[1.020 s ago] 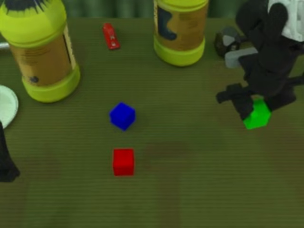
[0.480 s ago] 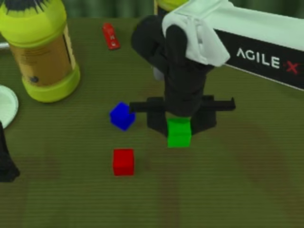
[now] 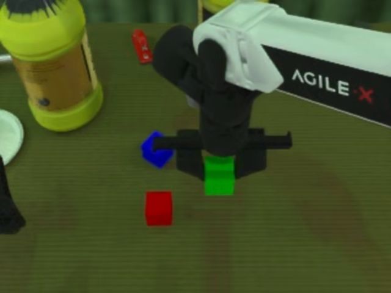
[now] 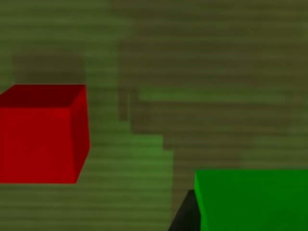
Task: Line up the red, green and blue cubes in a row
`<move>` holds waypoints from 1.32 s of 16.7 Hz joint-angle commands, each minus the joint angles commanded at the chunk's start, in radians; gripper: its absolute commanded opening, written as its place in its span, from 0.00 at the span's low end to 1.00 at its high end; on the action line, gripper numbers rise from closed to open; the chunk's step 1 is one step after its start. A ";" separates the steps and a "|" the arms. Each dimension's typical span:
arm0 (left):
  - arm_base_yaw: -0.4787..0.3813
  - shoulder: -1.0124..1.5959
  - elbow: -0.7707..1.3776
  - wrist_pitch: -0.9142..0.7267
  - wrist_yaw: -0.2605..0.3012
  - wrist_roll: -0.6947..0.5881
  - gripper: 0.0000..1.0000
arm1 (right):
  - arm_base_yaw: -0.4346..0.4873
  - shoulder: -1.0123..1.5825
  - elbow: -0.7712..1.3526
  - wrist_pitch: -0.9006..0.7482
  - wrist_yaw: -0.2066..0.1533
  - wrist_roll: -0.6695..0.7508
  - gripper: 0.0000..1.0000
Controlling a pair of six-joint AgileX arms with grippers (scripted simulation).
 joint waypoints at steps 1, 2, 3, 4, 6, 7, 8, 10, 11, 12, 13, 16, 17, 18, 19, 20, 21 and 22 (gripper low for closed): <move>0.000 0.000 0.000 0.000 0.000 0.000 1.00 | 0.001 0.002 -0.009 0.014 0.000 -0.001 0.00; 0.000 0.000 0.000 0.000 0.000 0.000 1.00 | 0.003 0.006 -0.025 0.036 0.001 -0.002 0.00; 0.000 0.000 0.000 0.000 0.000 0.000 1.00 | 0.005 0.012 -0.046 0.064 0.001 -0.002 0.00; 0.000 0.000 0.000 0.000 0.000 0.000 1.00 | 0.006 0.019 -0.070 0.097 0.002 -0.003 0.00; 0.000 0.000 0.000 0.000 0.000 0.000 1.00 | 0.008 0.037 -0.122 0.164 0.003 -0.001 0.00; 0.000 0.000 0.000 0.000 0.000 0.000 1.00 | 0.008 0.046 -0.146 0.195 0.003 0.001 0.00; 0.000 0.000 0.000 0.000 0.000 0.000 1.00 | 0.007 0.053 -0.167 0.219 0.003 0.003 0.00; 0.000 0.000 0.000 0.000 0.000 0.000 1.00 | 0.007 0.061 -0.186 0.242 0.003 0.004 0.00; 0.000 0.000 0.000 0.000 0.000 0.000 1.00 | 0.007 0.061 -0.186 0.242 0.003 0.004 0.00; 0.000 0.000 0.000 0.000 0.000 0.000 1.00 | 0.007 0.061 -0.186 0.242 0.003 0.004 0.00; 0.000 0.000 0.000 0.000 0.000 0.000 1.00 | 0.007 0.061 -0.186 0.242 0.003 0.004 0.00; 0.000 0.000 0.000 0.000 0.000 0.000 1.00 | 0.007 0.061 -0.186 0.242 0.003 0.004 0.23; 0.000 0.000 0.000 0.000 0.000 0.000 1.00 | 0.007 0.061 -0.186 0.242 0.003 0.004 0.30; 0.000 0.000 0.000 0.000 0.000 0.000 1.00 | 0.007 0.061 -0.186 0.242 0.003 0.004 0.38; 0.000 0.000 0.000 0.000 0.000 0.000 1.00 | 0.007 0.061 -0.186 0.242 0.003 0.004 0.45; 0.000 0.000 0.000 0.000 0.000 0.000 1.00 | 0.007 0.061 -0.186 0.242 0.003 0.004 0.53; 0.000 0.000 0.000 0.000 0.000 0.000 1.00 | 0.007 0.061 -0.186 0.242 0.003 0.004 0.60; 0.000 0.000 0.000 0.000 0.000 0.000 1.00 | 0.007 0.061 -0.186 0.242 0.003 0.004 0.68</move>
